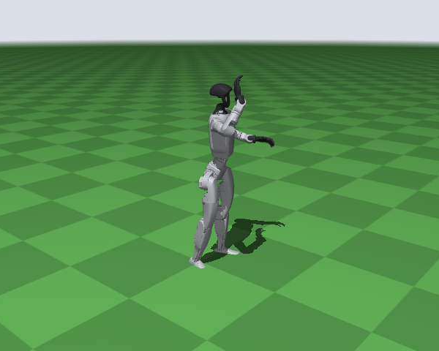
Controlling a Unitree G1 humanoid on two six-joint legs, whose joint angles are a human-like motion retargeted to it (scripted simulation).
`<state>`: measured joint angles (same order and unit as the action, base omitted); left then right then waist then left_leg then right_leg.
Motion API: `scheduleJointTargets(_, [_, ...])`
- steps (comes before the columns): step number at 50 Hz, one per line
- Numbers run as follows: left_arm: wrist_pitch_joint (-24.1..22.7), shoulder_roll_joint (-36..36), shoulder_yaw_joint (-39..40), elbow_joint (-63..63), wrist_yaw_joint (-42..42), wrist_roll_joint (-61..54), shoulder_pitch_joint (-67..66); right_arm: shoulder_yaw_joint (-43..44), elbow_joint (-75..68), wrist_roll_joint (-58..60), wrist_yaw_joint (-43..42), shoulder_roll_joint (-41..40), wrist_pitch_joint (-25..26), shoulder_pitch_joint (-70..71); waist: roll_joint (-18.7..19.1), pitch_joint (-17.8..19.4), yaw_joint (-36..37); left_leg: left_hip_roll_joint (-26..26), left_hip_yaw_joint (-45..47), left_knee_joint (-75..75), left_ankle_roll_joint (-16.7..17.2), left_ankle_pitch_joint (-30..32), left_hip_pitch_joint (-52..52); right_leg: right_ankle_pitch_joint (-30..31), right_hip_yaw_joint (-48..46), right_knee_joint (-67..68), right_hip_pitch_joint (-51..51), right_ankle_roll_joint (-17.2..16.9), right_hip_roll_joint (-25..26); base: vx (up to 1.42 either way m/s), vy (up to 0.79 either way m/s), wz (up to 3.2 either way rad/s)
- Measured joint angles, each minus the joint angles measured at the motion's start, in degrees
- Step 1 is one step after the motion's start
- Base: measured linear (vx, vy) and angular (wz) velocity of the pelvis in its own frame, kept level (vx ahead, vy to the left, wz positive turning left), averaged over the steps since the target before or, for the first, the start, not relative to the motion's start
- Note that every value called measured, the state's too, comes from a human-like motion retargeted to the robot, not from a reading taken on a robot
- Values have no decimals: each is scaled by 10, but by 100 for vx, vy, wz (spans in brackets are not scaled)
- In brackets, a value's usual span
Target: Sport exercise
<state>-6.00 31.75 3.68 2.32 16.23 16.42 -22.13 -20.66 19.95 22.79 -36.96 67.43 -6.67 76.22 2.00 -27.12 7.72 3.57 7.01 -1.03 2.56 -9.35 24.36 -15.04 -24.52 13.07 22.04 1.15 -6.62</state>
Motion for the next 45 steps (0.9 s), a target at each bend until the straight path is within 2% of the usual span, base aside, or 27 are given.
scheduleJointTargets(3, [-2, -38, 0, 31, -23, -37, 35, 84, -65, -55, 64, -72, -10, -237, 51, 3, -42, 6, 20, -4, -5, -6, 1, 0, 0, -18, 2, -3, 4, -8, 2, -57])
scheduleJointTargets(6, [-5, -30, -22, 76, -53, -83, 82, 145, -158, -137, 157, -176, -17, -472, 68, 0, -80, 15, 36, -3, -10, -27, -4, -8, 9, -37, -4, -1, 16, -5, 0, -59])
scheduleJointTargets(9, [-8, -6, -89, 121, -87, -133, 142, 147, -293, -225, 248, -267, 0, -630, 69, -2, -100, 22, 51, -3, -16, -43, -15, -9, 26, -53, -11, 1, 26, -5, 0, -59])
scheduleJointTargets(12, [-9, -3, -164, 158, -121, -177, 198, 110, -444, -279, 311, -330, 31, -709, 81, -1, -115, 27, 63, -5, -22, -48, -19, -2, 45, -61, -10, 3, 31, -4, 0, -52])
scheduleJointTargets(18, [-11, -26, -288, 237, -177, -261, 292, 64, -703, -325, 364, -407, 52, -772, 105, 4, -136, 36, 79, -3, -25, -63, -24, 14, 77, -94, -15, 10, 47, 0, -2, -46])
scheduleJointTargets(24, [-9, -73, -347, 320, -199, -310, 318, 63, -827, -340, 347, -444, 41, -802, 116, 11, -149, 45, 81, -2, -24, -73, -21, 34, 87, -143, -28, 14, 62, 0, -2, -25])
scheduleJointTargets(36, [26, -183, -375, 595, -196, -313, 249, 14, -880, -324, 313, -488, 30, -770, 89, 21, -149, 47, 71, 0, -35, -81, -22, 27, 72, -148, -33, 11, 65, 0, 0, 0])
scheduleJointTargets(45, [18, -190, -337, 678, -184, -341, 197, -40, -865, -331, 325, -510, 26, -727, 56, 20, -130, 37, 51, -1, -44, -70, -15, 28, 54, -147, -36, 13, 57, -3, 3, 20])
